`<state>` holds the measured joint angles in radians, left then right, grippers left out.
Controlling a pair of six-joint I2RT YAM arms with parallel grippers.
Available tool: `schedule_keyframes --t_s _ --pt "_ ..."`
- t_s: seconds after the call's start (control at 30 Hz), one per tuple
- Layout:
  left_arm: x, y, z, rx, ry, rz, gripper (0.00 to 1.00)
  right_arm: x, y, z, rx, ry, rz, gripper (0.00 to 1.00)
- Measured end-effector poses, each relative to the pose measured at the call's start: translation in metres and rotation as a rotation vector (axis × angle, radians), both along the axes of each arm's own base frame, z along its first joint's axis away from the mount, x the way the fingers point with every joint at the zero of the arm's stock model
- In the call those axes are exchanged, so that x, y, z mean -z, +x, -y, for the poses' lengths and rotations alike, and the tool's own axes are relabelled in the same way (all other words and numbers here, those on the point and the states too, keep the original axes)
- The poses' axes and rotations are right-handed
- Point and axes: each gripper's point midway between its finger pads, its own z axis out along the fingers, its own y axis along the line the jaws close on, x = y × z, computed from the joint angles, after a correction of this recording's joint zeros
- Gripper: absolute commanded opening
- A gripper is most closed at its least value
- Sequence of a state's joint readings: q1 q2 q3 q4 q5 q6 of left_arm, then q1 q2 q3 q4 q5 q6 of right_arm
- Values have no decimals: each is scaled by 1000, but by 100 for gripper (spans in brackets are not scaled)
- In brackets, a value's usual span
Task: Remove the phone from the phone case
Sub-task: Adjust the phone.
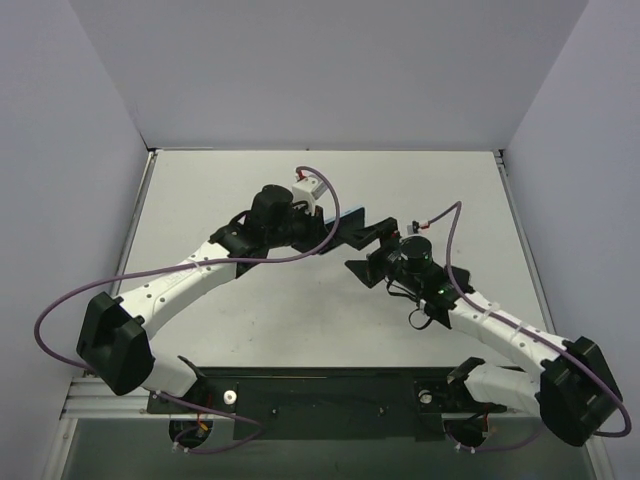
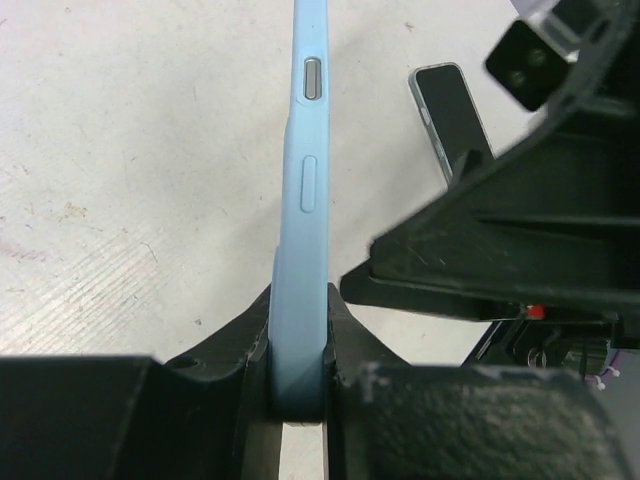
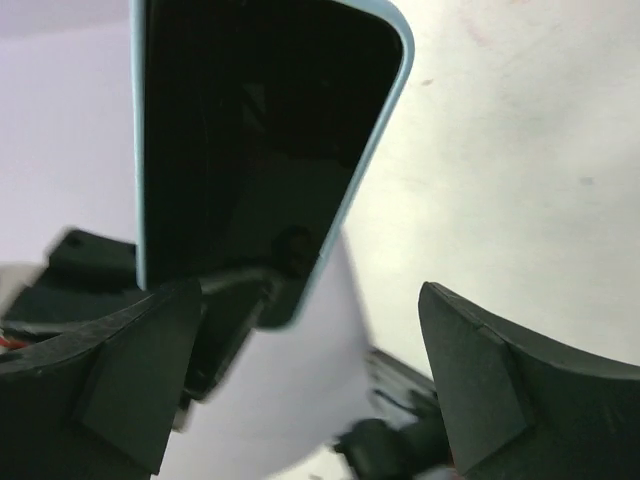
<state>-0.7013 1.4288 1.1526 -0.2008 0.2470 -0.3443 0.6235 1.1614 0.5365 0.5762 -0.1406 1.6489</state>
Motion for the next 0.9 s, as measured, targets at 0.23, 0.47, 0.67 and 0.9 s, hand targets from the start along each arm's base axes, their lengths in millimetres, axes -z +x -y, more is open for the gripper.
schedule_keyframes --t_s 0.23,0.47,0.67,0.9 --pt "1 -9 4 49 -9 -19 0 -14 -40 51 -133 -516 209 87" --pt "-6 -35 17 248 -39 -37 0 -5 -66 118 -243 -1019 314 78" --pt "-15 -64 28 469 -78 -23 0 -24 -83 114 -475 -1119 432 93" --pt "-16 -91 31 630 -125 -56 0 -24 -103 100 -701 -1049 505 90"
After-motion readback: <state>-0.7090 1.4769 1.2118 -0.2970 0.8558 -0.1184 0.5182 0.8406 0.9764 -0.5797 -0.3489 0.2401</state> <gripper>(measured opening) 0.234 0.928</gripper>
